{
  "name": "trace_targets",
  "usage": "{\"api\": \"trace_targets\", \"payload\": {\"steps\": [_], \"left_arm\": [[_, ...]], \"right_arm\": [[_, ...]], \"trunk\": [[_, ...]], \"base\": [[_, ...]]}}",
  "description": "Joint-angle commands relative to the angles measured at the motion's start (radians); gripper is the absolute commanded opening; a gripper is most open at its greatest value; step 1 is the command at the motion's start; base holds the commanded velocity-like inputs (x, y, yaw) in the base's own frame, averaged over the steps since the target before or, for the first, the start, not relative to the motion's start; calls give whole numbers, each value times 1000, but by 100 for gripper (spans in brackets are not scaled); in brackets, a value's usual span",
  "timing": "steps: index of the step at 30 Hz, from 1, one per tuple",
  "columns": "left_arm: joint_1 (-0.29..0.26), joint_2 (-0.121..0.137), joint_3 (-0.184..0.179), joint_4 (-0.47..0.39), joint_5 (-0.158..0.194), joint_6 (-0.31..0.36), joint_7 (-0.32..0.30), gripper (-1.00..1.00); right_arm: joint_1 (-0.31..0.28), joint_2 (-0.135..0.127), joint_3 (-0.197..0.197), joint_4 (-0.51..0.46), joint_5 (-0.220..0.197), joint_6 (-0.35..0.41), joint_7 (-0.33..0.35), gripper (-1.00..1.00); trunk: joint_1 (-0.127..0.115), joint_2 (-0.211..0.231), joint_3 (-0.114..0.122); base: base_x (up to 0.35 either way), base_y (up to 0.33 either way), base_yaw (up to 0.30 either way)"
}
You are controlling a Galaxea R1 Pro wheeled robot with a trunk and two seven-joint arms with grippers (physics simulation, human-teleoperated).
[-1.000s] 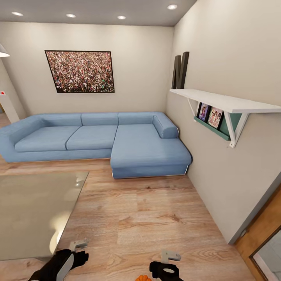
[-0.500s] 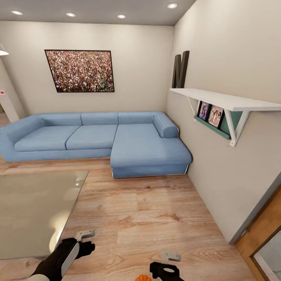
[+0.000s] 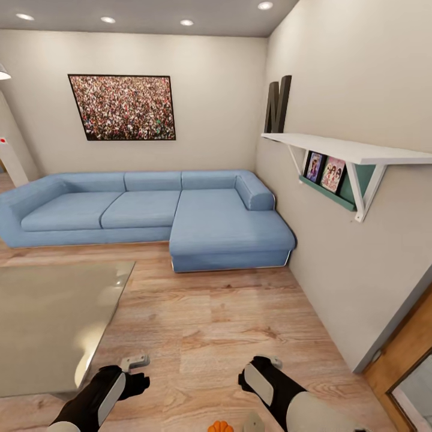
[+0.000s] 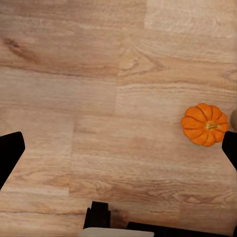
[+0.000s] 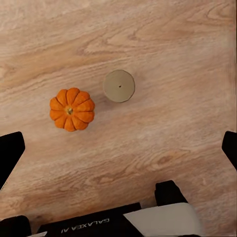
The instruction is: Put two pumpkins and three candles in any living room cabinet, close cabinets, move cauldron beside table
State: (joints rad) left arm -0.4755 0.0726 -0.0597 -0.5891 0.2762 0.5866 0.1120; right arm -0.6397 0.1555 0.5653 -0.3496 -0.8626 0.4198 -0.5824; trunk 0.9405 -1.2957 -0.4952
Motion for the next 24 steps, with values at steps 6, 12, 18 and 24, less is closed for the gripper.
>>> {"api": "trace_targets", "payload": {"steps": [6, 12, 18, 24], "left_arm": [[0, -4, 0, 0, 1, 13, -1, 100], [0, -8, 0, -2, 1, 32, -1, 100], [0, -3, 1, -45, 2, 80, -3, 100], [0, 29, 48, -92, 26, 148, -109, 100]], "right_arm": [[-6, -18, -28, 5, 4, 2, -3, 100], [-7, -26, -33, 6, 5, 1, -4, 100], [-8, -29, -33, 6, 5, 1, -3, 100], [-7, -28, -33, 6, 5, 0, -2, 100]], "trunk": [[4, -7, -3], [19, -35, -16], [42, -77, -35], [65, -119, -53]], "base": [[0, 0, 0], [0, 0, 0], [0, 0, 0], [0, 0, 0]]}}
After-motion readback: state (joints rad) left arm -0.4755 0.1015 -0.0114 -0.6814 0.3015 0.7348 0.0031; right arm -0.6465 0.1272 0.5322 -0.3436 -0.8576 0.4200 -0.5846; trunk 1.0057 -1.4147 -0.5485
